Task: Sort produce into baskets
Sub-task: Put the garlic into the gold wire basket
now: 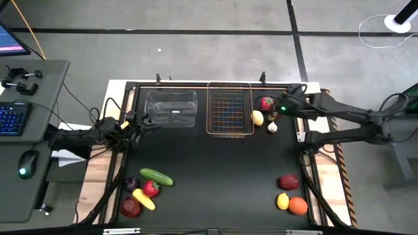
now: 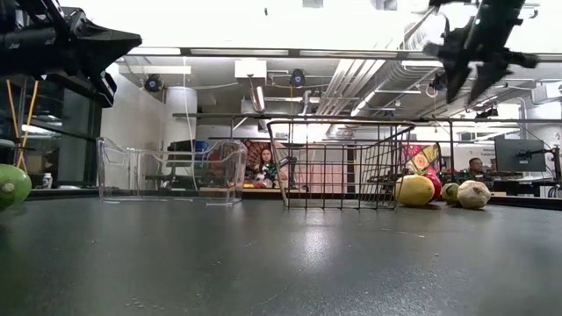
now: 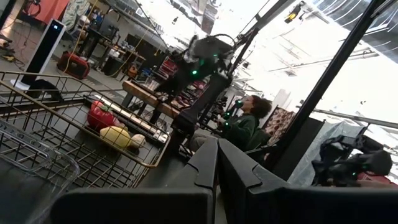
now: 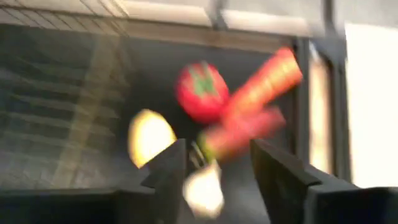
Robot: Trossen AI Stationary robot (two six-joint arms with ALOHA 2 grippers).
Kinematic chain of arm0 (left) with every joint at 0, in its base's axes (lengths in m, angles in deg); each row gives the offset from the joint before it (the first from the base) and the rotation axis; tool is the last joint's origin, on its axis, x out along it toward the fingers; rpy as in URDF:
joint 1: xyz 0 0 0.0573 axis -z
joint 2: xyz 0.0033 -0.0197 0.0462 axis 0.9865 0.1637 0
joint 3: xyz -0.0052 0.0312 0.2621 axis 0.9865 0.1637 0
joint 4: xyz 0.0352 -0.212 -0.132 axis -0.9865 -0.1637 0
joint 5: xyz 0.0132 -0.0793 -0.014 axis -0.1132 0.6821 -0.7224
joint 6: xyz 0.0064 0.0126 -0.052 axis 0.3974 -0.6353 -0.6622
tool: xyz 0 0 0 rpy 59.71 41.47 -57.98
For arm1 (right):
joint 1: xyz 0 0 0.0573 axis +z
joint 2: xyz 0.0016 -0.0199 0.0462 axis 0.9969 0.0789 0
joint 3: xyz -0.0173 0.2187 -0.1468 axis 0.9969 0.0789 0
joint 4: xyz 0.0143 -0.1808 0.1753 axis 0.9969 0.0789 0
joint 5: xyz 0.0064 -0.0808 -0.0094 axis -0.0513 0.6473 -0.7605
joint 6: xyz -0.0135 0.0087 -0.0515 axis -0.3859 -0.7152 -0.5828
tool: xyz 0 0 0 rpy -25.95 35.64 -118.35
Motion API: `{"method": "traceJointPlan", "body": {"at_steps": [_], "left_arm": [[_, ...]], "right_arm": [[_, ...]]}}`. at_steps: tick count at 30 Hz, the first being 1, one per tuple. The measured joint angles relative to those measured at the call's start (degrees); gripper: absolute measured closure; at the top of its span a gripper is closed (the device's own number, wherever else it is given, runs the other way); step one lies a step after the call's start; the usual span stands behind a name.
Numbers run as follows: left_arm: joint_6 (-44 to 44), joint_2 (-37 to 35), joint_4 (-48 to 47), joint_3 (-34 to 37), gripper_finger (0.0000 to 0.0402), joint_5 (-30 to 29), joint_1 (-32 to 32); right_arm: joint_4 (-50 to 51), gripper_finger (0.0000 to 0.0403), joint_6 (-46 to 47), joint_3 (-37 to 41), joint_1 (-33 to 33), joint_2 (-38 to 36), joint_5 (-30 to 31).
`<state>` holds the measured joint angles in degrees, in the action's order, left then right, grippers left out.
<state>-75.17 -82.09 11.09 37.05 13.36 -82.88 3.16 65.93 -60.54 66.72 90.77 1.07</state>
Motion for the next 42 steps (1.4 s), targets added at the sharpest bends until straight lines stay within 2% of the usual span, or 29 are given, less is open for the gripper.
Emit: {"method": "traceJointPlan", "body": {"at_steps": [6,9,16,34,42], "left_arm": [[0.0,0.0,0.0,0.0,0.0402,0.0,0.0],[0.0,0.0,0.0,0.0,0.0401,0.0,0.0],[0.0,0.0,0.0,0.0,0.0402,0.0,0.0],[0.0,0.0,0.0,0.0,0.0402,0.0,0.0],[0.0,0.0,0.0,0.0,0.0401,0.0,0.0]], "right_arm": [[-0.9,0.0149,0.3,6.0,-7.9,6.6,-16.4],[-2.4,0.0142,1.4,9.9,-11.7,8.6,-20.4],[-14.9,0.0141,1.1,16.1,-17.3,9.4,-27.2],[-26.7,0.0141,0.8,25.9,-18.9,9.4,-29.0],[-28.1,0.0141,-4.2,27.5,-18.9,9.4,-23.5]]}}
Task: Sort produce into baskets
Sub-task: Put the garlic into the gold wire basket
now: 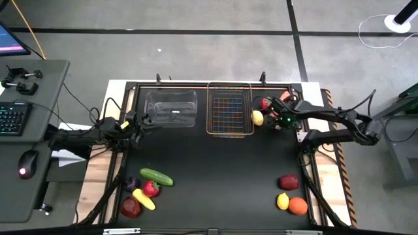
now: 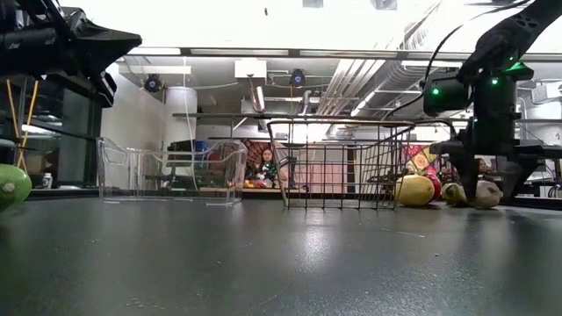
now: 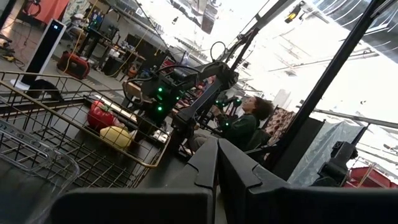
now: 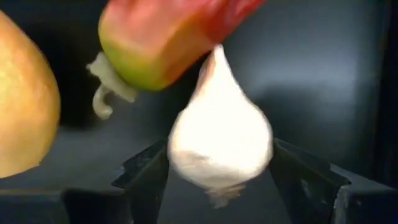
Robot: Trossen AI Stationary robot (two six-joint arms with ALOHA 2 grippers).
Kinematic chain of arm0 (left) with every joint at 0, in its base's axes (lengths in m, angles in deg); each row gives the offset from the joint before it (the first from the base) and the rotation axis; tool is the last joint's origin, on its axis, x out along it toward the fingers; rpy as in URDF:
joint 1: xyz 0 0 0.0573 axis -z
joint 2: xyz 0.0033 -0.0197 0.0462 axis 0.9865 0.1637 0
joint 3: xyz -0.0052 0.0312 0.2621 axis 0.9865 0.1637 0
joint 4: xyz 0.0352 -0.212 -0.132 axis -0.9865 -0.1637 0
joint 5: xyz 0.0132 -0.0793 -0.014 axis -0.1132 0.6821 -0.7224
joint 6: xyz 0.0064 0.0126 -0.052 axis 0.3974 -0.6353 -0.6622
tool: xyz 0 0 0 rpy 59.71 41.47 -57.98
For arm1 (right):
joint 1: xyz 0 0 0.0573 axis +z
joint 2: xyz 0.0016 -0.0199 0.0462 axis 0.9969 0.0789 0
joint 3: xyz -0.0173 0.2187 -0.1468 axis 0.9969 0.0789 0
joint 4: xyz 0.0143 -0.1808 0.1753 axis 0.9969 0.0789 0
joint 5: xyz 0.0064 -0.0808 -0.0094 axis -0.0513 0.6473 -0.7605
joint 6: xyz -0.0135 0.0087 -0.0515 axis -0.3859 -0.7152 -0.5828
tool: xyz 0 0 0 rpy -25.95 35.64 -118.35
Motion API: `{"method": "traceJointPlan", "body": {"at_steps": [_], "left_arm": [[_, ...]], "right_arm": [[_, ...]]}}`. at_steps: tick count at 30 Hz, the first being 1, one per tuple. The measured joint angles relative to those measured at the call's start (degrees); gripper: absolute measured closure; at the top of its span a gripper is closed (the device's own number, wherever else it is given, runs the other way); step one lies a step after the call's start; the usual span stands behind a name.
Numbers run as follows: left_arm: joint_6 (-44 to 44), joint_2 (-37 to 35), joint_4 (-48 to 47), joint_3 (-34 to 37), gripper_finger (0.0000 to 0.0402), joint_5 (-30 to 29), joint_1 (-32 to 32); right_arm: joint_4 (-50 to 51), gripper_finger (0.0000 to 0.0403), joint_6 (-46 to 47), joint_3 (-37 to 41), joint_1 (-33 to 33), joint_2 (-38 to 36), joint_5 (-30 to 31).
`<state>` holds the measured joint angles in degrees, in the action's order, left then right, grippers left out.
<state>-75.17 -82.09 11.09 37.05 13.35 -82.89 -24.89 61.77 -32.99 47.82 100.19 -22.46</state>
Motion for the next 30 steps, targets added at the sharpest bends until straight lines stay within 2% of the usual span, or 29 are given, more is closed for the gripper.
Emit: {"method": "traceJointPlan", "body": {"at_steps": [10,18,21,26,30], "left_arm": [[0.0,0.0,0.0,0.0,0.0402,0.0,0.0],[0.0,0.0,0.0,0.0,0.0402,0.0,0.0],[0.0,0.0,0.0,0.0,0.0402,0.0,0.0],[0.0,0.0,0.0,0.0,0.0402,0.0,0.0],[0.0,0.0,0.0,0.0,0.0402,0.0,0.0]], "right_arm": [[-1.2,0.0141,-6.0,0.0,0.0,0.0,5.1],[-4.0,0.0147,-8.4,0.0,0.0,0.0,4.5],[-2.2,0.0170,-9.0,0.0,0.0,0.0,3.1],[2.2,0.0237,-9.8,0.0,0.1,-0.7,2.4],[5.4,0.0280,-11.0,-1.3,1.2,-4.9,1.7]]}}
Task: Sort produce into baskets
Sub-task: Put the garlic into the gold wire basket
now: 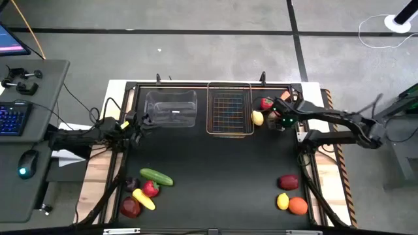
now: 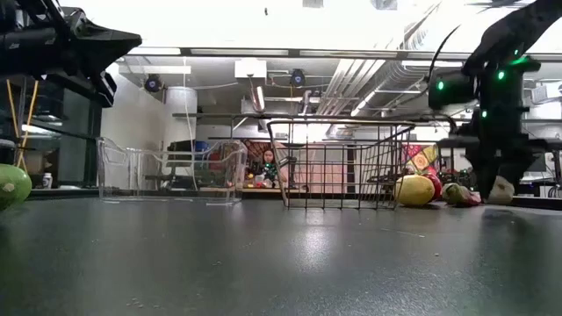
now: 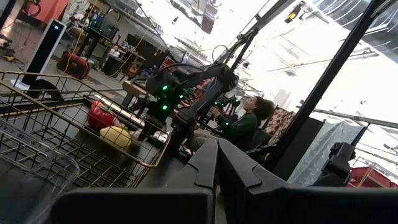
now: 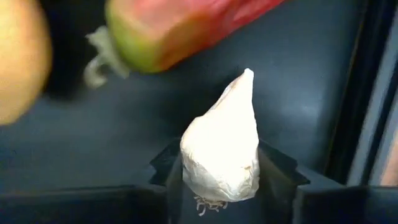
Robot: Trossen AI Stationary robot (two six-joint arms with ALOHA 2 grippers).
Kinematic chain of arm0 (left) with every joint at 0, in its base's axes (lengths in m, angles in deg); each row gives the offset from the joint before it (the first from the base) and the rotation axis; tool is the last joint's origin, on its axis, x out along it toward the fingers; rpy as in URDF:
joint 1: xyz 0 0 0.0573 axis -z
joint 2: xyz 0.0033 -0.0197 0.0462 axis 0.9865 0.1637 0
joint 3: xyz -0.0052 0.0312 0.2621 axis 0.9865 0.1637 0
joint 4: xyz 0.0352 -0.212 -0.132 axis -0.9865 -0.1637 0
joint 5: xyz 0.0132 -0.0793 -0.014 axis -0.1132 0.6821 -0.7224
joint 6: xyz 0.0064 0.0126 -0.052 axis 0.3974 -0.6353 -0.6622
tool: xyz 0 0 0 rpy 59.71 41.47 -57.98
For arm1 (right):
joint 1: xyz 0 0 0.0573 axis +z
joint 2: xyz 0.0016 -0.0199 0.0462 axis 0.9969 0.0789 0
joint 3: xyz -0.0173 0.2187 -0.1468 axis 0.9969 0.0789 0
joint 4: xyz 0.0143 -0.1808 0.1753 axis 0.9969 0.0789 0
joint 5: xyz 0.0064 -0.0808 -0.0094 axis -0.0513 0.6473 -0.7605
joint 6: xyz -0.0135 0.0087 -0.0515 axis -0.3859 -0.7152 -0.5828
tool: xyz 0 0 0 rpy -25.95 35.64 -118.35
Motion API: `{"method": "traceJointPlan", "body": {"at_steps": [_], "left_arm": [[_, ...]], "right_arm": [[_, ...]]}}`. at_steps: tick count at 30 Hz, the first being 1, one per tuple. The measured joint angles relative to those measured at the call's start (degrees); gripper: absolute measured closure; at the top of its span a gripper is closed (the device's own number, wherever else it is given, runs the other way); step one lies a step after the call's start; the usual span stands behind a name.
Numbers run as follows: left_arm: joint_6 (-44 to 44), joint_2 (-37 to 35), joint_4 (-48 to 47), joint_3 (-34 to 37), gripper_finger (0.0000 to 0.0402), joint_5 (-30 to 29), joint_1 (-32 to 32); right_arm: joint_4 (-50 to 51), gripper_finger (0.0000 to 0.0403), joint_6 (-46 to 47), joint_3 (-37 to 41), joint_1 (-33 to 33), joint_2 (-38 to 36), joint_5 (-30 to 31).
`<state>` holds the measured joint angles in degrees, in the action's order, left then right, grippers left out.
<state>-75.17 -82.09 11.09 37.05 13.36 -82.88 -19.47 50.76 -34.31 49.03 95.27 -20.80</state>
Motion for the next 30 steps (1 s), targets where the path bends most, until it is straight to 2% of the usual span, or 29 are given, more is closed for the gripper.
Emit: {"method": "traceJointPlan", "body": {"at_steps": [4,7,10,13,18,25,27,30], "left_arm": [[0.0,0.0,0.0,0.0,0.0402,0.0,0.0],[0.0,0.0,0.0,0.0,0.0402,0.0,0.0],[0.0,0.0,0.0,0.0,0.0402,0.0,0.0],[0.0,0.0,0.0,0.0,0.0402,0.0,0.0],[0.0,0.0,0.0,0.0,0.0402,0.0,0.0],[0.0,0.0,0.0,0.0,0.0402,0.0,0.0],[0.0,0.0,0.0,0.0,0.0402,0.0,0.0],[0.0,0.0,0.0,0.0,0.0402,0.0,0.0]], "right_arm": [[2.9,0.0282,-0.5,-5.7,1.9,-6.8,0.7],[0.9,0.0275,-0.5,-11.7,3.5,-12.1,3.1],[-5.1,0.0272,-1.7,-16.5,4.9,-15.4,5.9],[-14.3,0.0272,-4.1,-19.0,6.1,-16.3,5.8],[-27.8,0.0270,-4.5,-19.2,9.4,-12.1,1.0],[-33.4,0.0266,-5.4,-19.1,15.9,-0.2,-1.8],[-33.7,0.0254,-5.2,-19.1,16.7,2.4,-3.5],[-34.0,0.0215,-5.6,-19.1,17.4,4.9,-5.3]]}}
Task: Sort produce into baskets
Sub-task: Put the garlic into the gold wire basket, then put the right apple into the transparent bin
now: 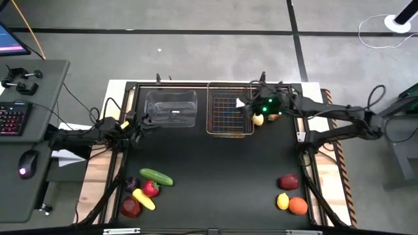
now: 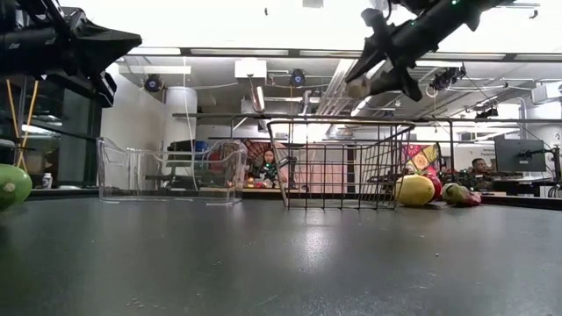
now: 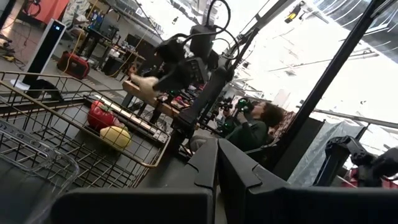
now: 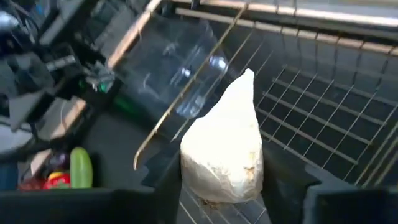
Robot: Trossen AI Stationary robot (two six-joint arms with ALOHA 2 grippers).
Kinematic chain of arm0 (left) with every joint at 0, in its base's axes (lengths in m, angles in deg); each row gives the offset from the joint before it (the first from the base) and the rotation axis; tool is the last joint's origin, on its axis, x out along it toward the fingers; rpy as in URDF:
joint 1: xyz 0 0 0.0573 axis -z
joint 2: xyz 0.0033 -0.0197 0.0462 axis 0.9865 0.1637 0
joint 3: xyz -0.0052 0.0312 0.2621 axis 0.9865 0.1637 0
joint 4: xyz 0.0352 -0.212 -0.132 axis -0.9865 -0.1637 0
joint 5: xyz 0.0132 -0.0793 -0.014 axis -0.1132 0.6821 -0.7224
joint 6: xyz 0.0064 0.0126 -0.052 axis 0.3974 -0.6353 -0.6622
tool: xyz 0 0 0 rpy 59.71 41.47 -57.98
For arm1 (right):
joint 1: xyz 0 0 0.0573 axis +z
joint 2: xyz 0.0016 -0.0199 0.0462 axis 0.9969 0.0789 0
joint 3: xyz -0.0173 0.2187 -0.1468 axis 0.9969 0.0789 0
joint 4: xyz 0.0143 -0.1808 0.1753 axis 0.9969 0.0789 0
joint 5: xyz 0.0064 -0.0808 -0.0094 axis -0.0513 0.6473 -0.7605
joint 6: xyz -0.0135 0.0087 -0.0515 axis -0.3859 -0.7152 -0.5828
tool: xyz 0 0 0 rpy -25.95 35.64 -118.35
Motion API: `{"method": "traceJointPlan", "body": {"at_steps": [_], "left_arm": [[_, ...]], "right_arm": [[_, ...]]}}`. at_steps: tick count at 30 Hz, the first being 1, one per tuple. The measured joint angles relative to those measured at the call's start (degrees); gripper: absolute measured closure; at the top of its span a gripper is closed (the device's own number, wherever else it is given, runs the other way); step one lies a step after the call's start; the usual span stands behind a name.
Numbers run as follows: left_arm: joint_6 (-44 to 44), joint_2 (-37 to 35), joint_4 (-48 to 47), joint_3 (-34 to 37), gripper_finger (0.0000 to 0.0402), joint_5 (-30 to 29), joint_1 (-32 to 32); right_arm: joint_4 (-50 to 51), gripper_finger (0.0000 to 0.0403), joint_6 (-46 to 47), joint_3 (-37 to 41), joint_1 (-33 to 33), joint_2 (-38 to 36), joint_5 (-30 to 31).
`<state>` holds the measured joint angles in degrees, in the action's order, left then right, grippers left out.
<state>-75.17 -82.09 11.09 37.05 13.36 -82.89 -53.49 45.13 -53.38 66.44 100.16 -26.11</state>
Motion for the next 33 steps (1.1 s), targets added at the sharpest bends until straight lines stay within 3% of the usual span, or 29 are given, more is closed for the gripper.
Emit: {"method": "traceJointPlan", "body": {"at_steps": [8,13,17,21,25,30,33], "left_arm": [[0.0,0.0,0.0,0.0,0.0401,0.0,0.0],[0.0,0.0,0.0,0.0,0.0402,0.0,0.0],[0.0,0.0,0.0,0.0,0.0402,0.0,0.0],[0.0,0.0,0.0,0.0,0.0402,0.0,0.0],[0.0,0.0,0.0,0.0,0.0402,0.0,0.0],[0.0,0.0,0.0,0.0,0.0402,0.0,0.0],[0.0,0.0,0.0,0.0,0.0402,0.0,0.0]], "right_arm": [[0.5,0.0095,-6.1,-2.3,-0.2,1.5,-3.8],[7.1,0.0077,-10.2,-10.2,-0.2,1.5,-6.3],[22.9,0.0076,-12.8,-19.6,2.8,1.4,-13.6],[43.9,0.0076,-10.9,-26.5,11.7,1.4,-13.3],[60.6,0.0076,2.1,-27.2,25.2,1.4,-11.9],[63.8,0.0075,17.7,-19.9,44.9,1.4,-13.6],[60.5,0.0075,21.5,-14.5,52.1,1.5,-16.2]]}}
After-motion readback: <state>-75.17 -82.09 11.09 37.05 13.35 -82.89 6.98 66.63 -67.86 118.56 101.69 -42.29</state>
